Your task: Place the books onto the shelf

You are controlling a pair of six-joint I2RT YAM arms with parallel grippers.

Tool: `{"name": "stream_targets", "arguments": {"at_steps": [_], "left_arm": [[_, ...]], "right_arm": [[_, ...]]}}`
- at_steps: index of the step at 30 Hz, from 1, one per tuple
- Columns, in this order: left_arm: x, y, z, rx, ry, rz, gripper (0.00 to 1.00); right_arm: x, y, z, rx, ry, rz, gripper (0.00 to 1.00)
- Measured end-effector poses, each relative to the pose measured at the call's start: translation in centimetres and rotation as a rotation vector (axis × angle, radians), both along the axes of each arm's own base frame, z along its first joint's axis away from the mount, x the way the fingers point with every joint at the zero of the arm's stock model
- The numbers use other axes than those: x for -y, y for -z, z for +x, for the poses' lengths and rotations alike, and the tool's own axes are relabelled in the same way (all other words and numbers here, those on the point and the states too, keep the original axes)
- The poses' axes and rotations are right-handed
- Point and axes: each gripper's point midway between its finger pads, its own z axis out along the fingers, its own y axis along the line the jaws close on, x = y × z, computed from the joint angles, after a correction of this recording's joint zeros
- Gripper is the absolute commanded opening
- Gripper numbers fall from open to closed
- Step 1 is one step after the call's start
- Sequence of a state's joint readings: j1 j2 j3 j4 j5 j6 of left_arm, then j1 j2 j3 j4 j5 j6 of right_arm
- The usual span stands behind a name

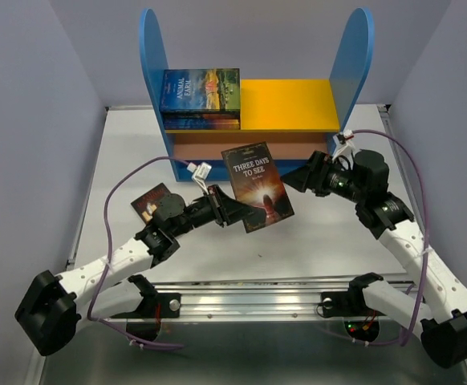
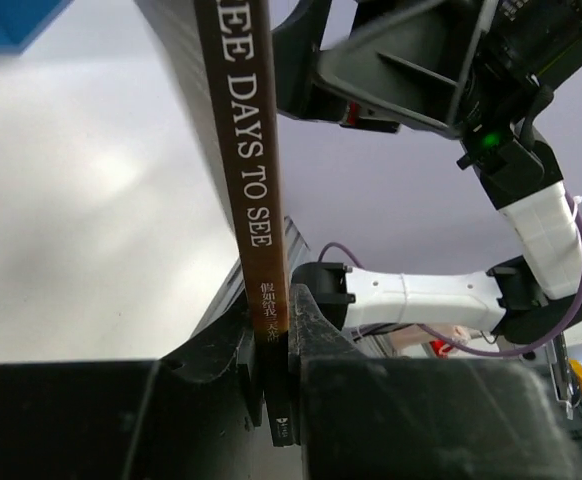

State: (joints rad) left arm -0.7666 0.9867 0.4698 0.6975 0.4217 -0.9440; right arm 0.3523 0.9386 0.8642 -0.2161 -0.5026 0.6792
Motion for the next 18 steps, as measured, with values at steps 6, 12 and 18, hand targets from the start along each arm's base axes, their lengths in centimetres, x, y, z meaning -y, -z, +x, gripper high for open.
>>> {"name": "stream_targets", "arguments": {"at_steps": [6, 12, 18], "left_arm": [[-0.6, -4.2, 1.5, 0.07, -0.093, -0.003, 0.0], [0.2, -13.3, 4.3, 0.223, -0.175, -0.046, 0.0], [-0.4, -21.6, 8.7, 0.296, -0.386, -0.094, 0.0]], "right_arm": [[6.2, -1.2, 2.7, 0.073, 0.365, -0.179, 1.0], [9.5, -0.6, 3.2, 0.078, 0.507, -0.304, 1.0], [9.9, 0.6, 3.4, 0.048, 0.516, -0.355, 1.0]]}}
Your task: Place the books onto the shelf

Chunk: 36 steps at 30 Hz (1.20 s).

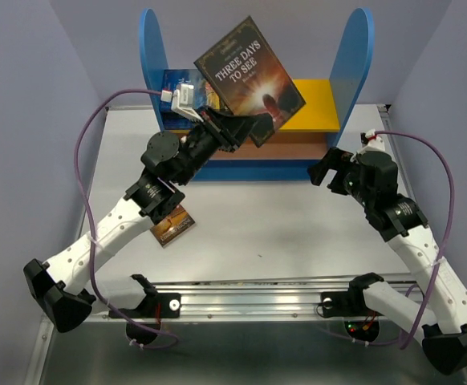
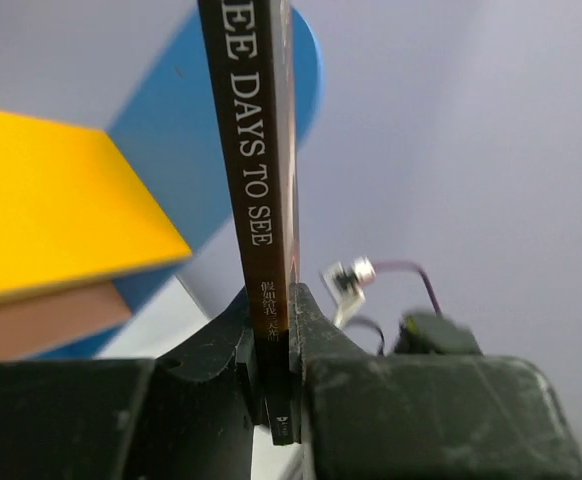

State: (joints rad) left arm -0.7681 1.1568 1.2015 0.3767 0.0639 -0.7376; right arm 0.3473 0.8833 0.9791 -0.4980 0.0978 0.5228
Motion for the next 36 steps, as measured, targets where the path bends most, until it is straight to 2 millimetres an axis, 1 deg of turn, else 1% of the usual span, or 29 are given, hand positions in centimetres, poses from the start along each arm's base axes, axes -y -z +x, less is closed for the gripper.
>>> {"name": "stream_targets", "arguments": {"at_steps": [1, 2, 5, 7, 8, 9, 10, 12, 13, 15, 18, 23, 24, 25, 26, 28, 29, 31, 36], "left_arm": [[-0.3, -0.6, 0.8, -0.008, -0.041, -0.01, 0.0], [-1.1, -1.4, 2.5, -0.032, -0.13, -0.033, 0.0], [-2.5, -1.2, 5.8, -0.123, -0.295, -0.073, 0.0], [-3.7, 0.1, 8.3, -0.212, -0.425, -0.102, 0.0], [-4.1, 0.6, 9.1, -0.241, -0.468, -0.112, 0.0], [-4.7, 1.5, 10.3, -0.287, -0.536, -0.13, 0.0], [-5.0, 2.2, 10.9, -0.312, -0.576, -0.139, 0.0], [-5.9, 4.3, 12.5, -0.376, -0.68, -0.154, 0.0], [-6.2, 5.2, 13.0, -0.4, -0.717, -0.159, 0.0], [-6.5, 6.1, 13.9, -0.431, -0.774, -0.171, 0.0], [-6.8, 6.4, 14.6, -0.46, -0.819, -0.218, 0.0], [-7.5, 6.7, 15.3, -0.523, -0.869, -0.299, 0.01], [-7.5, 6.6, 15.5, -0.531, -0.872, -0.306, 0.1], [-7.6, 6.7, 15.6, -0.543, -0.876, -0.315, 0.21], [-7.5, 6.7, 16.0, -0.56, -0.883, -0.324, 0.44], [-7.6, 6.9, 16.6, -0.578, -0.898, -0.337, 0.67], [-7.7, 7.2, 16.8, -0.582, -0.907, -0.316, 0.68], [-7.8, 7.2, 17.1, -0.589, -0.91, -0.325, 0.75], [-7.8, 6.6, 16.9, -0.596, -0.884, -0.328, 0.75]], "right_arm": [[0.1, 0.1, 0.0, -0.004, 0.003, -0.003, 1.0], [0.1, 0.2, 0.0, -0.006, 0.005, -0.004, 1.0], [0.0, 0.4, 0.1, -0.013, 0.0, -0.004, 1.0], [-0.2, 0.6, 0.2, -0.022, -0.007, -0.004, 1.0], [-0.3, 0.8, 0.2, -0.028, -0.013, -0.005, 1.0], [-0.5, 0.9, 0.2, -0.033, -0.019, -0.005, 1.0], [-0.6, 1.1, 0.3, -0.038, -0.024, -0.006, 1.0], [-0.9, 1.4, 0.3, -0.051, -0.039, -0.006, 1.0], [-0.9, 1.5, 0.3, -0.053, -0.043, -0.006, 1.0], [-1.1, 1.6, 0.3, -0.058, -0.055, -0.007, 1.0], [-1.3, 1.3, 0.3, -0.052, -0.069, -0.006, 1.0], [-1.5, 0.6, 0.3, -0.039, -0.081, -0.001, 1.0], [-1.5, 0.6, 0.3, -0.038, -0.082, -0.001, 1.0], [-1.6, 0.6, 0.3, -0.038, -0.083, 0.0, 1.0], [-1.6, 0.6, 0.4, -0.038, -0.083, 0.0, 1.0], [-1.8, 0.6, 0.3, -0.041, -0.095, 0.005, 1.0], [-1.9, 0.6, 0.3, -0.041, -0.099, 0.006, 1.0], [-2.0, 0.6, 0.2, -0.043, -0.106, 0.009, 1.0], [-2.4, 0.7, 0.1, -0.051, -0.127, 0.017, 1.0]]}}
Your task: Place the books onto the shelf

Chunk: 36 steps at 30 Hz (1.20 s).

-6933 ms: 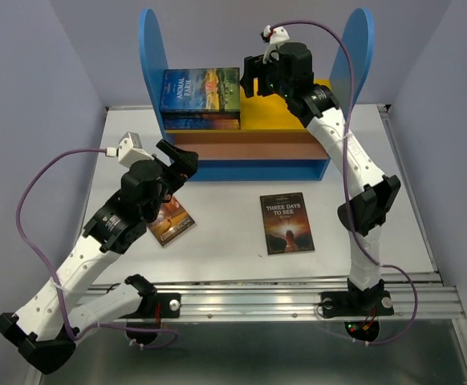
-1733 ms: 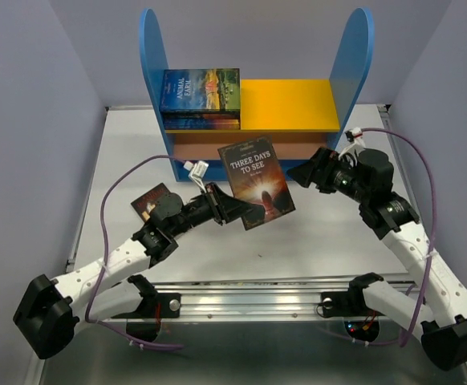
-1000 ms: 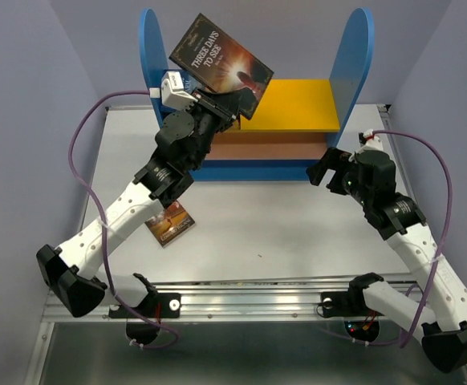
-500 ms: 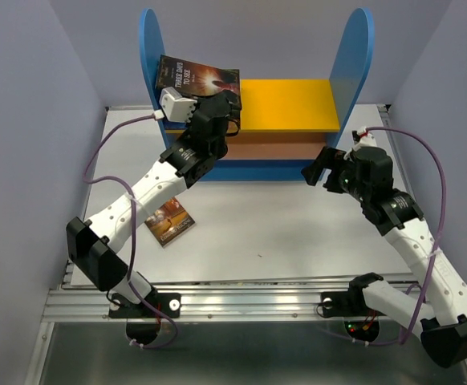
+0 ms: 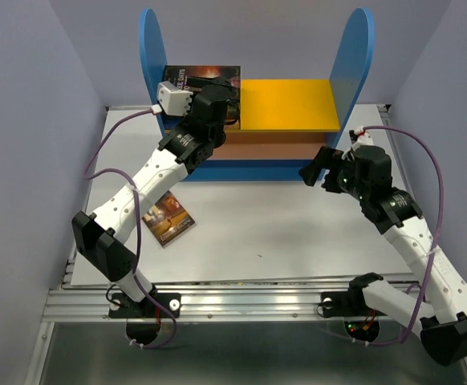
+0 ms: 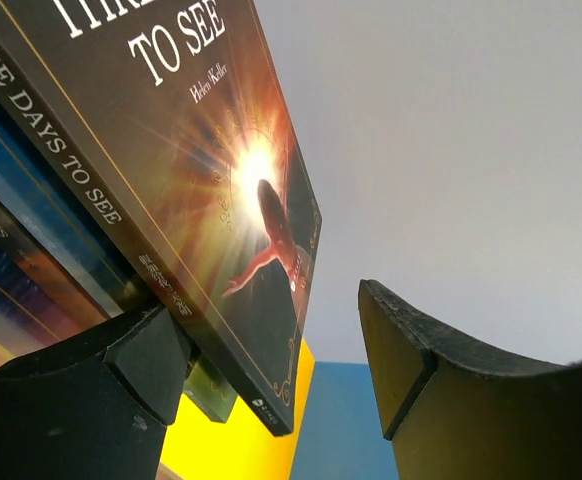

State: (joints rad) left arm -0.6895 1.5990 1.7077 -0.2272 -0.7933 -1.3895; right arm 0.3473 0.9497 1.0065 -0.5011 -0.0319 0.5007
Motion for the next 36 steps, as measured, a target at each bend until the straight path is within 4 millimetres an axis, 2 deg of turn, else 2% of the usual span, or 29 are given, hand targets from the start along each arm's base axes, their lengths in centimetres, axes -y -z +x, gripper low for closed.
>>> {"name": "stream_targets", "arguments": {"at_steps": [5, 8, 9, 12, 15, 18, 20, 22, 26, 28, 30, 32, 34, 35, 36], "left_arm": [[-0.3, 0.2, -1.4, -0.002, 0.043, -0.012, 0.77], [-0.6, -0.1, -2.5, 0.0, 0.073, -0.012, 0.82], [-0.6, -0.3, -2.9, 0.001, 0.089, -0.008, 0.88], [-0.4, -0.6, -3.3, 0.004, 0.127, 0.009, 0.96], [0.3, -0.5, -3.7, 0.0, 0.183, 0.036, 0.97], [0.9, 0.3, -4.2, -0.013, 0.24, 0.075, 0.99], [1.0, 1.7, -5.1, -0.035, 0.284, 0.118, 0.99], [0.6, 3.0, -6.3, -0.055, 0.325, 0.166, 0.99], [-1.8, 7.2, -10.0, -0.129, 0.374, 0.261, 0.99], [-3.9, 10.6, -12.3, -0.197, 0.372, 0.291, 0.99], [-6.1, 14.9, -14.6, -0.299, 0.353, 0.311, 0.99], [-8.4, 20.1, -17.1, -0.415, 0.322, 0.313, 0.99], [-10.6, 24.1, -19.1, -0.511, 0.289, 0.312, 0.99], [-12.3, 26.5, -20.1, -0.57, 0.252, 0.309, 0.99], [-13.3, 28.1, -20.7, -0.615, 0.228, 0.304, 0.99]], "right_arm": [[-0.5, 0.7, 0.1, -0.026, -0.022, 0.001, 1.0], [-0.9, 1.0, 0.3, -0.042, -0.037, 0.004, 1.0], [-1.1, 1.0, 0.5, -0.049, -0.047, 0.006, 1.0], [-1.9, 0.6, 1.0, -0.052, -0.082, 0.014, 1.0], [-2.9, 0.2, 1.6, -0.051, -0.124, 0.022, 1.0], [-3.6, 0.3, 2.0, -0.056, -0.156, 0.018, 1.0], [-4.5, 0.6, 1.7, -0.058, -0.188, 0.002, 1.0], [-6.4, 0.9, 0.9, -0.057, -0.257, -0.022, 1.0], [-10.5, 2.1, -0.9, -0.046, -0.4, -0.067, 1.0], [-11.9, 3.0, -1.8, -0.039, -0.449, -0.078, 1.0], [-12.9, 4.1, -2.6, -0.034, -0.485, -0.079, 1.0], [-14.0, 5.7, -3.6, -0.046, -0.526, -0.078, 1.0], [-15.2, 7.4, -4.4, -0.068, -0.561, -0.083, 1.0], [-16.1, 8.3, -4.6, -0.084, -0.579, -0.083, 1.0], [-16.8, 8.9, -4.7, -0.092, -0.591, -0.084, 1.0]]}}
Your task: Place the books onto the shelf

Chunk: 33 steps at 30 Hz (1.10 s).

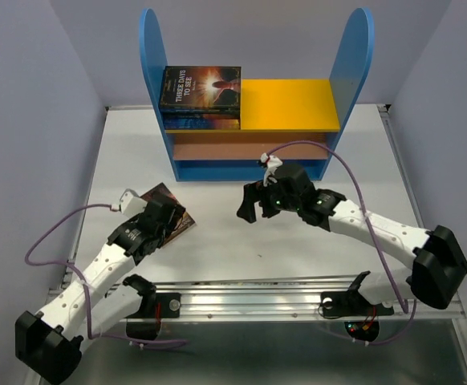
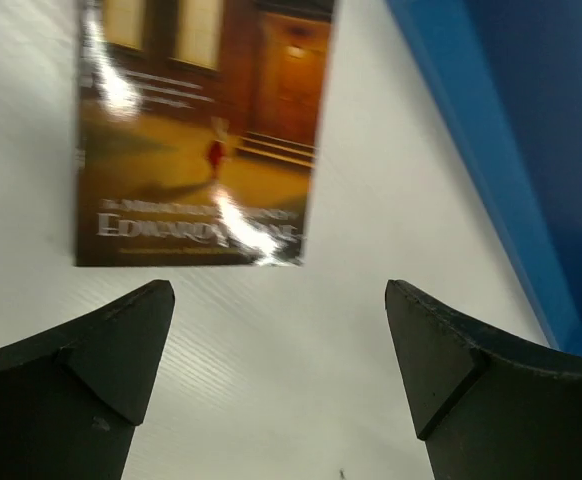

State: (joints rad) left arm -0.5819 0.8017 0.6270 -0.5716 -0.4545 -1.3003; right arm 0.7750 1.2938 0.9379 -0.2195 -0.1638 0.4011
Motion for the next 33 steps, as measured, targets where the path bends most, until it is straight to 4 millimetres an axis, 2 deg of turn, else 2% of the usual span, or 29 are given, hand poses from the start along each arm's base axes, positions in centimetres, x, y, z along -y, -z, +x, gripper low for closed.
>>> {"name": "stream_targets", "arguments": {"at_steps": [2, 7, 11, 13, 15, 17, 21, 23, 24, 27, 29, 33], "left_arm": [[-2.7, 2.5, -0.6, -0.068, -0.093, 0.011, 0.99], [-7.0, 5.3, 0.0, -0.159, -0.233, 0.007, 0.99], [-11.3, 8.1, 0.3, -0.283, -0.355, 0.03, 0.99], [-12.4, 9.2, 0.1, -0.333, -0.373, 0.033, 0.99], [-12.7, 10.0, 0.1, -0.363, -0.366, 0.031, 0.99], [-12.7, 9.8, 0.9, -0.341, -0.352, 0.027, 0.98], [-12.6, 9.8, 2.1, -0.305, -0.325, 0.027, 0.88], [-12.5, 9.8, 3.1, -0.282, -0.298, 0.028, 0.84], [-12.3, 9.8, 3.5, -0.271, -0.282, 0.025, 0.76], [-11.9, 10.0, 4.7, -0.251, -0.22, 0.025, 0.64], [-11.4, 10.0, 5.2, -0.237, -0.175, 0.024, 0.62], [-10.4, 10.1, 4.6, -0.226, -0.126, 0.003, 0.51]], "right_arm": [[-1.7, 1.8, -0.3, -0.028, -0.021, -0.013, 1.0], [-4.7, 5.7, -0.2, -0.075, -0.023, -0.04, 1.0], [-7.8, 7.7, 0.6, -0.073, -0.031, -0.069, 1.0], [-9.4, 8.2, 1.1, -0.065, -0.032, -0.071, 1.0], [-11.2, 8.3, 2.0, -0.056, -0.029, -0.056, 1.0], [-12.6, 8.5, 2.7, -0.047, -0.021, -0.041, 1.0], [-14.1, 9.6, 3.8, -0.038, 0.014, -0.034, 1.0], [-14.6, 10.5, 4.3, -0.04, 0.031, -0.041, 1.0], [-14.7, 11.0, 4.5, -0.043, 0.038, -0.044, 1.0], [-14.6, 12.6, 4.7, -0.055, 0.061, -0.068, 1.0], [-14.8, 12.3, 5.0, -0.045, 0.073, -0.059, 1.0], [-15.6, 11.9, 5.9, -0.029, 0.087, -0.04, 1.0]]}}
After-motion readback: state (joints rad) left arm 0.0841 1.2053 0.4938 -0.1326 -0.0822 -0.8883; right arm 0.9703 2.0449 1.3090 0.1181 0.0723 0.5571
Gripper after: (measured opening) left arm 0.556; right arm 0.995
